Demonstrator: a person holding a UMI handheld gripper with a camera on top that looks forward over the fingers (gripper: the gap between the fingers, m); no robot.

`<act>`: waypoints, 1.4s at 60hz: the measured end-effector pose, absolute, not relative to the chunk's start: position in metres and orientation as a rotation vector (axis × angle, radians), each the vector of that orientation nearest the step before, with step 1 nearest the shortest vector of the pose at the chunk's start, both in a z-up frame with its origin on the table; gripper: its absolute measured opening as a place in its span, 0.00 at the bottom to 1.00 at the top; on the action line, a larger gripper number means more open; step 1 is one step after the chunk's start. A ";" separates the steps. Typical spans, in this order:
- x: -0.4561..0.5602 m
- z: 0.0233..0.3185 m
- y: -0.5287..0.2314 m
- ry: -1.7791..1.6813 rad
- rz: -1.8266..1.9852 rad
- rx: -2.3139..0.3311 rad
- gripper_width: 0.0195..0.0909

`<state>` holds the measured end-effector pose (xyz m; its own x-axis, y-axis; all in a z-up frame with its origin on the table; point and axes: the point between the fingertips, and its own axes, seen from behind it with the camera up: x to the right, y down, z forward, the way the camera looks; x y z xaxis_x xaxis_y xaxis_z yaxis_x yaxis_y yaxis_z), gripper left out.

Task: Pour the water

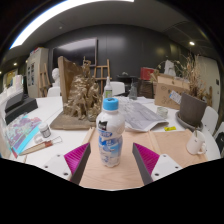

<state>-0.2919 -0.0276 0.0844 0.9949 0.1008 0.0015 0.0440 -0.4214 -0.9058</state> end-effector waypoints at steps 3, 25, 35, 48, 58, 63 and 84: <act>-0.293 0.078 -0.010 -0.086 0.050 -1.996 0.93; -0.300 0.064 0.031 -0.095 0.047 -1.922 0.31; -0.299 0.069 0.030 -0.104 0.087 -1.929 0.25; -0.266 0.148 0.034 0.132 0.346 -1.855 0.24; -0.207 0.206 0.047 0.488 0.716 -1.733 0.24; -0.173 0.218 0.054 0.690 0.935 -1.645 0.24; -0.067 0.193 0.061 1.341 1.585 -1.178 0.24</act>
<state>-0.0670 0.0613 0.1926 -0.3076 -0.0250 -0.9512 -0.9340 -0.1831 0.3068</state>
